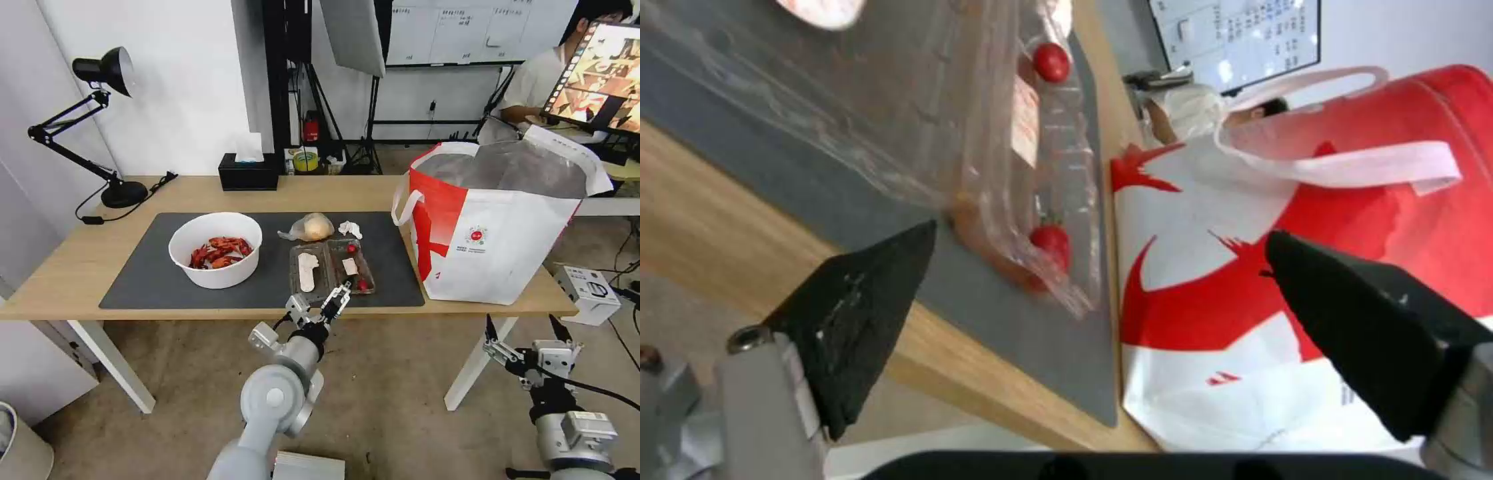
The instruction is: Pick up the trash from the table and place it into the takeout bag.
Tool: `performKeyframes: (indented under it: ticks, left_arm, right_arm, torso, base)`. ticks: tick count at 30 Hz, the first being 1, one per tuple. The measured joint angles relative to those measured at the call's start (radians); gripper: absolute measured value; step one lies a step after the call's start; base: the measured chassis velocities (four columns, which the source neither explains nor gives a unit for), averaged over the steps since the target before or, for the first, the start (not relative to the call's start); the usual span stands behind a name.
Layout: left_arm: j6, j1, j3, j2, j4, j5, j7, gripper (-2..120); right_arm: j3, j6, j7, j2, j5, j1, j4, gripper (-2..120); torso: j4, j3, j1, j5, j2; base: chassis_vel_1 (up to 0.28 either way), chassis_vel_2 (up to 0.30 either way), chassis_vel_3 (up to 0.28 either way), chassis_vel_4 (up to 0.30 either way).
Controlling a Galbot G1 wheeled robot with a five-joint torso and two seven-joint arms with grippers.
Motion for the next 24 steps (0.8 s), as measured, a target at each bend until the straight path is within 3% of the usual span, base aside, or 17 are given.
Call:
performKeyframes:
  ticks: [24]
  left_arm:
    - [0.010,-0.046,-0.045,0.026,0.057,0.018,0.022,100]
  right_arm:
    - [-0.004,0.009,0.013,0.007,0.000,0.010,-0.029,100]
  torso:
    - [0.0000,0.000,0.000,0.0000,0.000]
  base:
    - [0.000,0.000,0.000,0.000]
